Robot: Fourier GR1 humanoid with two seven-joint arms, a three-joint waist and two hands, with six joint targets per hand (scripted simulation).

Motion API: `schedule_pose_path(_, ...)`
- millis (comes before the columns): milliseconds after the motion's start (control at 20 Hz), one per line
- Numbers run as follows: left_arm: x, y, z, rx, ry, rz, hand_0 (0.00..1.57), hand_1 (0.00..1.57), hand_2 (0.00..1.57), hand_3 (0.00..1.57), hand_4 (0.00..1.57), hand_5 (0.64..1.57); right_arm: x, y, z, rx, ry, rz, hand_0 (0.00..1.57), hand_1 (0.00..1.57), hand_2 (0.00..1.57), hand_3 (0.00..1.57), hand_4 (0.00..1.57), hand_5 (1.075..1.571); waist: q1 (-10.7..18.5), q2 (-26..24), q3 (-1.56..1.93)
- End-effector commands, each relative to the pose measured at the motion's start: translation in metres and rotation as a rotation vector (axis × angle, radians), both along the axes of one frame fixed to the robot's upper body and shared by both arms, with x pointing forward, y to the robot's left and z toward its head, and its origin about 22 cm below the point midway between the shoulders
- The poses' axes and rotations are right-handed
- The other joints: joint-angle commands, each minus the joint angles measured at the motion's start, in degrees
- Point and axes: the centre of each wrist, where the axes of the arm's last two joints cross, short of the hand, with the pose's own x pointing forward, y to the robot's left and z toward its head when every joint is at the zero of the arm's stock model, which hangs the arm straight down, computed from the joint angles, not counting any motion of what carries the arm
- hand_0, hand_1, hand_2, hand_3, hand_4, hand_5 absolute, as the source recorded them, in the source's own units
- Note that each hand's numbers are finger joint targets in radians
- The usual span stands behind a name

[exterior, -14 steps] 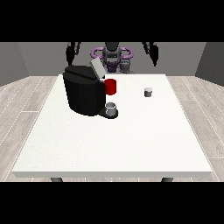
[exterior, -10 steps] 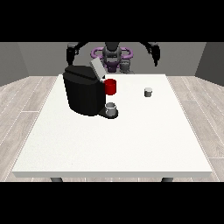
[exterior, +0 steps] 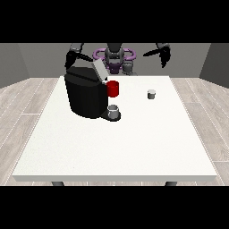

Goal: Insert the coffee pod into the coffee machine and close the lid

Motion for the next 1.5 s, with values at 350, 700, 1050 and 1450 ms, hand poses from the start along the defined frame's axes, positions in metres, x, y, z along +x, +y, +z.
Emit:
schedule_pose_path(350, 0.062, 0.029, 0.037, 0.237, 0.067, 0.076, 0.00, 0.00, 0.00, 0.00, 0.00, 1.571, 0.019, 0.044, 0.019, 0.016, -0.050, 0.124, 0.00, 0.00, 0.00, 0.00, 0.00, 1.571, -7.89, 6.23, -0.01)
schedule_pose_path(700, 0.075, 0.038, 0.020, 0.372, 0.107, 0.055, 0.00, 0.00, 0.00, 0.00, 0.00, 1.571, 0.043, 0.045, 0.037, -0.022, -0.064, 0.095, 0.00, 0.00, 0.00, 0.00, 0.00, 1.571, -7.51, 11.49, -0.03)
schedule_pose_path(1050, 0.091, 0.044, 0.014, 0.486, 0.106, 0.047, 0.00, 0.00, 0.00, 0.00, 0.00, 1.571, 0.057, 0.051, 0.032, 0.021, -0.086, 0.117, 0.00, 0.00, 0.00, 0.00, 0.00, 1.571, -6.72, 14.59, -0.02)
schedule_pose_path(1450, 0.118, 0.022, 0.016, 0.582, 0.000, 0.109, 0.94, 0.94, 0.95, 0.69, 0.08, 1.571, 0.054, 0.069, 0.003, 0.025, -0.052, 0.136, 0.00, 0.00, 0.00, 0.00, 0.00, 1.571, -7.06, 14.70, 0.00)
